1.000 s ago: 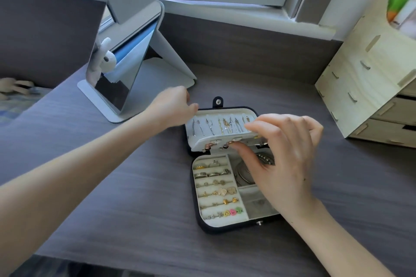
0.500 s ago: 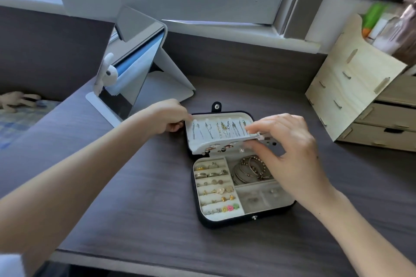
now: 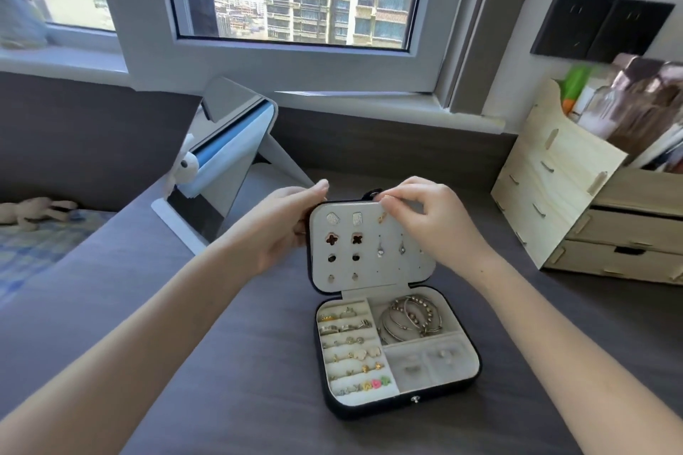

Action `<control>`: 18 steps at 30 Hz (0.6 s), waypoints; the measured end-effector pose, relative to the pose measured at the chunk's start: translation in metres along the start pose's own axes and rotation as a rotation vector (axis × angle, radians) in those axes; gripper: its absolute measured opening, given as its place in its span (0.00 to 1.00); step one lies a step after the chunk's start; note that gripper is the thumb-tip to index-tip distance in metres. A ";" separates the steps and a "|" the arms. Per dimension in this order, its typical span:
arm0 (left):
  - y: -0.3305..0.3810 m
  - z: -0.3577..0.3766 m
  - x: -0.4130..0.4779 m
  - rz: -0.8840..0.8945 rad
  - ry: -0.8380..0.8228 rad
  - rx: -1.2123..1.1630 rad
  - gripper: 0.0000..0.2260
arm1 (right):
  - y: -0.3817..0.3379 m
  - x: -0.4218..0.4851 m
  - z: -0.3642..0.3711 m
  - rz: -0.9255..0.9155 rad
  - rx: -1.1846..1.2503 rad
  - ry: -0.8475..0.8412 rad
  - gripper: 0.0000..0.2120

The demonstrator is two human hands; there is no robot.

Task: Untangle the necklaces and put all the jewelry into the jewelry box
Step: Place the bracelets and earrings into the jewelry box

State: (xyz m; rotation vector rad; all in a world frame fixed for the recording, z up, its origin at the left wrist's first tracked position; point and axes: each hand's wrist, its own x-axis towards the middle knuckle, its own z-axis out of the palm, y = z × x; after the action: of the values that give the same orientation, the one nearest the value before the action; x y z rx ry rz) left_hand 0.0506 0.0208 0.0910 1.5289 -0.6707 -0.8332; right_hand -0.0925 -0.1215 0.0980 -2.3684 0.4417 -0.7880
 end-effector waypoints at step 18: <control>-0.001 0.010 -0.002 0.041 0.112 -0.039 0.05 | 0.007 0.002 0.007 -0.175 -0.274 0.108 0.08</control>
State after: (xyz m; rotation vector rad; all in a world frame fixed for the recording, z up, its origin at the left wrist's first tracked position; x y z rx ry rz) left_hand 0.0413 0.0173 0.0899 1.5096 -0.5982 -0.7206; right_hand -0.0877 -0.1250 0.0902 -2.6550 0.4123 -0.9937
